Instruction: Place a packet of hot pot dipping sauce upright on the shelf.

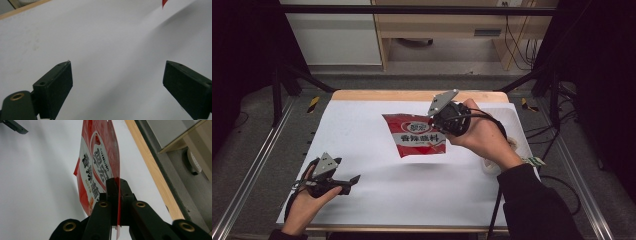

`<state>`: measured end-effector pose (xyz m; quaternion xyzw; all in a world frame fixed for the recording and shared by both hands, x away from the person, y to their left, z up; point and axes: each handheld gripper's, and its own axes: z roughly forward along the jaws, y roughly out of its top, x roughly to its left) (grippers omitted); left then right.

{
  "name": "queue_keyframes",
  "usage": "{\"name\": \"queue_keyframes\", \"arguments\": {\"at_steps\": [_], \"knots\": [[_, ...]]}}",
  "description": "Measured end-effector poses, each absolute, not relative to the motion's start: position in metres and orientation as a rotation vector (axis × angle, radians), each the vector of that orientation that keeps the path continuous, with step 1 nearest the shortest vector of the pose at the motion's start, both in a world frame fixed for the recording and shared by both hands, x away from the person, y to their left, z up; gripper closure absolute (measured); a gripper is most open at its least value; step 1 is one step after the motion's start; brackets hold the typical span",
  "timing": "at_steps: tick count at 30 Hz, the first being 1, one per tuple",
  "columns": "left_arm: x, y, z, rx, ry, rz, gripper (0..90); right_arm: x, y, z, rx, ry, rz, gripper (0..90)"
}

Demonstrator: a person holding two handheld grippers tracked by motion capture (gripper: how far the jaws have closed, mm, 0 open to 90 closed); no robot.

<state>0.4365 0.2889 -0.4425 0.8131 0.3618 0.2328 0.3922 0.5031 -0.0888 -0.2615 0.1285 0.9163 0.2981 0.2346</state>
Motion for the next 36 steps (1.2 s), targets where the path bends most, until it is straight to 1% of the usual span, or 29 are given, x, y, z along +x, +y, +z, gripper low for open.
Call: {"name": "queue_keyframes", "arguments": {"at_steps": [4, 11, 14, 22, 27, 32, 36], "knots": [[0.437, 0.291, -0.446, 2.054, 0.942, 0.585, 8.6, 0.504, -0.096, -0.251, 0.339, 2.501, 0.829, 90.0], [0.436, 0.284, -0.444, 2.051, 0.922, 0.593, 8.6, 0.510, -0.112, -0.231, 0.307, 2.481, 0.839, 90.0], [0.436, 0.287, -0.444, 2.050, 0.931, 0.612, 8.6, 0.516, -0.119, -0.226, 0.308, 2.473, 0.841, 90.0], [0.436, 0.290, -0.443, 2.042, 0.955, 0.644, 8.6, 0.531, -0.133, -0.226, 0.353, 2.450, 0.888, 90.0], [0.436, 0.290, -0.447, 2.048, 0.965, 0.620, 8.7, 0.532, -0.135, -0.231, 0.405, 2.408, 0.848, 90.0], [0.435, 0.292, -0.451, 2.087, 0.965, 0.632, 8.6, 0.533, -0.146, -0.234, 0.494, 2.337, 0.842, 90.0], [0.437, 0.296, -0.450, 2.054, 0.978, 0.609, 8.7, 0.530, -0.157, -0.228, 0.547, 2.276, 0.853, 90.0]]}}
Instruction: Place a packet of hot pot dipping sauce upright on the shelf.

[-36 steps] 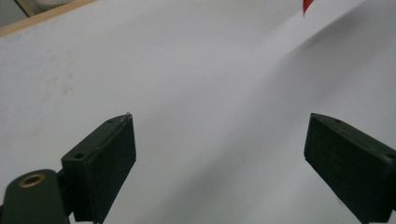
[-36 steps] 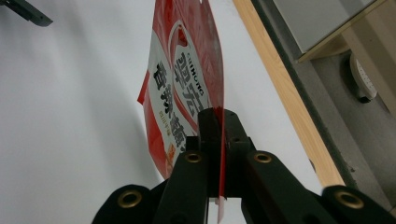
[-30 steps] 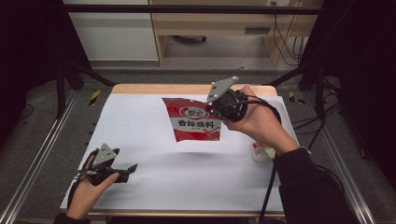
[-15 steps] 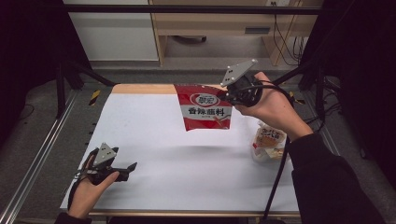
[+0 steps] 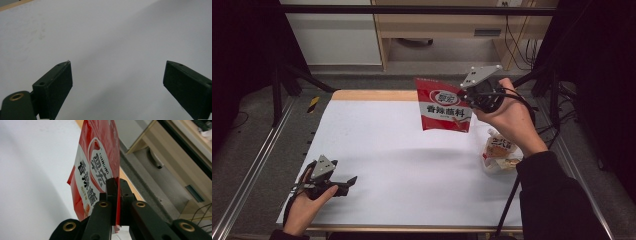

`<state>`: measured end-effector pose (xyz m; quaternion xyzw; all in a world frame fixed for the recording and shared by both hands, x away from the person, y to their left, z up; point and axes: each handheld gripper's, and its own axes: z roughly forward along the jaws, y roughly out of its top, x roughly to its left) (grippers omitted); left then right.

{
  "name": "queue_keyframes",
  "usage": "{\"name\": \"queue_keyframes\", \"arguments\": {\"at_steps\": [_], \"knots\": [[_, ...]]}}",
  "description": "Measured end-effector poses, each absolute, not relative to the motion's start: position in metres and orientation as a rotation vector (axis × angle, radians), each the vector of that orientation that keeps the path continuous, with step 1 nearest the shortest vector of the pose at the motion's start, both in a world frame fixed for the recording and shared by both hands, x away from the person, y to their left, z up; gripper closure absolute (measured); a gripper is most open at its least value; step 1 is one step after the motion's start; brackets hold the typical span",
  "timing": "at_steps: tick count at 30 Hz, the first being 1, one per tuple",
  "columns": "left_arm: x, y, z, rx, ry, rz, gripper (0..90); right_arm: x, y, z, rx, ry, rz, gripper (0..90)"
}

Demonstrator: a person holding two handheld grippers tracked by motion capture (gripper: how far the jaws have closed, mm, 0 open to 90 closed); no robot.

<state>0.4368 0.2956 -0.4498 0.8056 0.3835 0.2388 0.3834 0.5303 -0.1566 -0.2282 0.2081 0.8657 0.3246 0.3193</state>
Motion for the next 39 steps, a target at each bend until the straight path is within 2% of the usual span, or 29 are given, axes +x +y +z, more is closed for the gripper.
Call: {"name": "queue_keyframes", "arguments": {"at_steps": [17, 39], "knots": [[0.437, 0.296, -0.450, 2.064, 0.978, 0.637, 8.7, 0.539, -0.199, -0.224, 0.676, 2.157, 0.840, 90.0], [0.438, 0.301, -0.449, 2.033, 1.011, 0.651, 8.5, 0.548, -0.271, -0.249, 0.877, 2.061, 0.820, 90.0]]}}
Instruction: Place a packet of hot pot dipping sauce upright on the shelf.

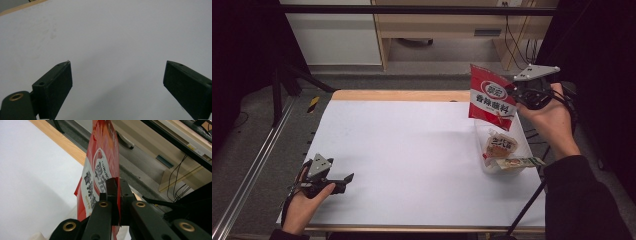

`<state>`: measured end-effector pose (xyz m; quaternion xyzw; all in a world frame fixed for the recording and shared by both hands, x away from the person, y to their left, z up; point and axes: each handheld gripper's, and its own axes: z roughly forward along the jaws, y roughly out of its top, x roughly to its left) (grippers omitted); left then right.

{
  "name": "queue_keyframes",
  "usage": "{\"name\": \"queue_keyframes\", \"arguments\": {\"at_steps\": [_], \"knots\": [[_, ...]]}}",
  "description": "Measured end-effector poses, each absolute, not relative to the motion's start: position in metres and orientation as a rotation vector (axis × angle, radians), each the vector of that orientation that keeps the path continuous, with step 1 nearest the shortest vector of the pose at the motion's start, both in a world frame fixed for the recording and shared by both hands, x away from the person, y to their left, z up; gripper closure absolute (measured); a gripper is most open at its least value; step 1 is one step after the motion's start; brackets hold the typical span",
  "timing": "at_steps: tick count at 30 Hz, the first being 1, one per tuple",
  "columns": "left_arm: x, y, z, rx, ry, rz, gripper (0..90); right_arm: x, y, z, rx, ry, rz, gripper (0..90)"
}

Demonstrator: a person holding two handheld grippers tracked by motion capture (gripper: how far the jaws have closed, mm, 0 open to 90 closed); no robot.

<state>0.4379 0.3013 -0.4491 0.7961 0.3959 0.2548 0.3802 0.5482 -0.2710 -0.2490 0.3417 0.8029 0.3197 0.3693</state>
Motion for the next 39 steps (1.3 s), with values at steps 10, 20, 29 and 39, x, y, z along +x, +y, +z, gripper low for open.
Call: {"name": "queue_keyframes", "arguments": {"at_steps": [10, 20, 29, 39], "knots": [[0.437, 0.301, -0.449, 2.046, 1.005, 0.652, 8.8, 0.545, -0.296, -0.261, 0.937, 2.047, 0.801, 90.0], [0.437, 0.299, -0.450, 2.048, 1.003, 0.650, 8.8, 0.556, -0.297, -0.282, 0.970, 2.068, 0.804, 90.0], [0.437, 0.298, -0.451, 2.054, 1.002, 0.647, 9.2, 0.557, -0.302, -0.314, 1.045, 2.052, 0.859, 90.0], [0.437, 0.296, -0.451, 2.062, 0.996, 0.645, 9.2, 0.546, -0.333, -0.333, 1.170, 2.020, 0.860, 89.9]]}}
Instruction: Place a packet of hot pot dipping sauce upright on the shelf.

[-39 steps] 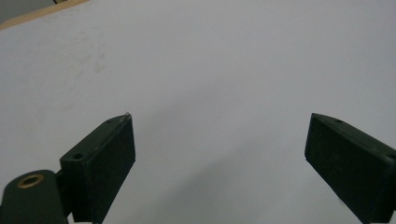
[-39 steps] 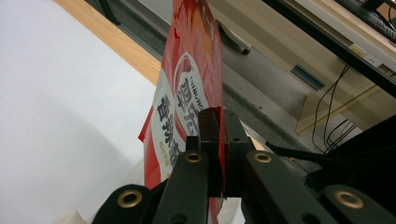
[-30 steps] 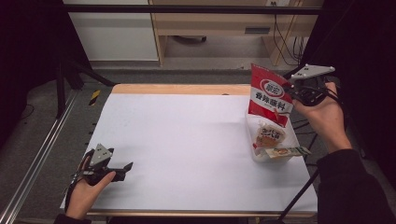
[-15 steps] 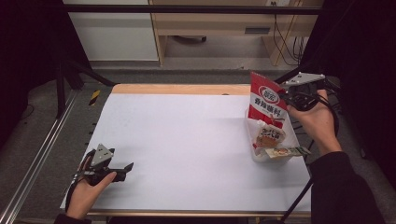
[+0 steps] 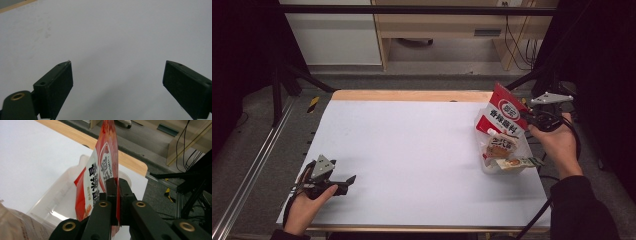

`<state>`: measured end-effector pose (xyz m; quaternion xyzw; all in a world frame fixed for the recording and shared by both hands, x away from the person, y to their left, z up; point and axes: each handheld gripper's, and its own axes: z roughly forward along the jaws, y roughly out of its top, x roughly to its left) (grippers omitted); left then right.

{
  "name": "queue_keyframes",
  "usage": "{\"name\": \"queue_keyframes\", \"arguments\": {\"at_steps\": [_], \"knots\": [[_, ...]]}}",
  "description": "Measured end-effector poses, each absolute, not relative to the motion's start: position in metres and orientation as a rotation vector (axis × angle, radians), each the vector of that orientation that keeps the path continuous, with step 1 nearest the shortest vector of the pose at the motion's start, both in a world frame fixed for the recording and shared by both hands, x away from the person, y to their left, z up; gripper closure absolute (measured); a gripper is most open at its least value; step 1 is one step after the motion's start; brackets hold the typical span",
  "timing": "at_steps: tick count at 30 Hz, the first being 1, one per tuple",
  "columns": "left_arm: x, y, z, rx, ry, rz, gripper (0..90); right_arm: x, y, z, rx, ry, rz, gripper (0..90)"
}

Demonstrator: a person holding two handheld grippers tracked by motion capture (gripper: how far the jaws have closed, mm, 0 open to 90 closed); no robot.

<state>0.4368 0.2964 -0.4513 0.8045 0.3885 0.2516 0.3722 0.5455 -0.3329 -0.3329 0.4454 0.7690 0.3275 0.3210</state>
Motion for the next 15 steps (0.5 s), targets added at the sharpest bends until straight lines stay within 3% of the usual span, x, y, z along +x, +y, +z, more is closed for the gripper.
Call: {"name": "queue_keyframes", "arguments": {"at_steps": [5, 11, 13, 15], "knots": [[0.437, 0.297, -0.451, 2.060, 0.999, 0.645, 9.2, 0.545, -0.337, -0.338, 1.177, 2.019, 0.843, 85.4], [0.437, 0.297, -0.451, 2.062, 0.998, 0.643, 9.2, 0.538, -0.329, -0.329, 1.156, 1.954, 0.814, 52.3], [0.437, 0.297, -0.452, 2.065, 0.997, 0.640, 9.2, 0.535, -0.324, -0.326, 1.153, 1.921, 0.802, 37.4], [0.437, 0.296, -0.452, 2.072, 0.996, 0.633, 9.2, 0.531, -0.320, -0.321, 1.135, 1.899, 0.805, 31.3]]}}
